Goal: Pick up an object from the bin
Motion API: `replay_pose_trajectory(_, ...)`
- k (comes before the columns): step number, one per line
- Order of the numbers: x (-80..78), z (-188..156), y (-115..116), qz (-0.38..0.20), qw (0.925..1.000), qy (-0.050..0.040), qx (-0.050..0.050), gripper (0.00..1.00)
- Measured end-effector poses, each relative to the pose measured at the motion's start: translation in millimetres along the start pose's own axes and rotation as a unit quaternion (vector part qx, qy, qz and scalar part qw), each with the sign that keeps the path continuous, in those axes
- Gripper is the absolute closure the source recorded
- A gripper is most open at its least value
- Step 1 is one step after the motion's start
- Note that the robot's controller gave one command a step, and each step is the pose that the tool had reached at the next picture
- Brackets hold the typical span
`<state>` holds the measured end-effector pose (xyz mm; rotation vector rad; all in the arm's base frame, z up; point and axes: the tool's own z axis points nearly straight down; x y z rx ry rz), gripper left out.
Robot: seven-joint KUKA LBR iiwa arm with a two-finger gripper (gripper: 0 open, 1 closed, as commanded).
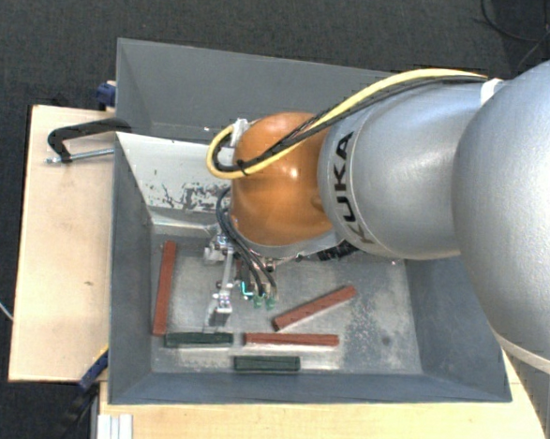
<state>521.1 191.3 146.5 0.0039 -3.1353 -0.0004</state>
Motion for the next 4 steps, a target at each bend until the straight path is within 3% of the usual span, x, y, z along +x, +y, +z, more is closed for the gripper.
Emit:
replay_pose_trajectory(1, -2.1, -4, -1, 0.001, 1.0000, -0.0035, -0.001, 0.00)
replay_pose_trajectory(2, 29.0, 61, -25, -0.078, 0.9969, 0.0051, -0.001, 1.00)
replay_pose_trajectory(3, 28.9, 61, -25, -0.078, 0.9969, 0.0046, -0.001, 1.00)
replay_pose_trajectory(4, 24.5, -102, -8, -0.480, 0.8775, -0.0084, 0.001, 1.00)
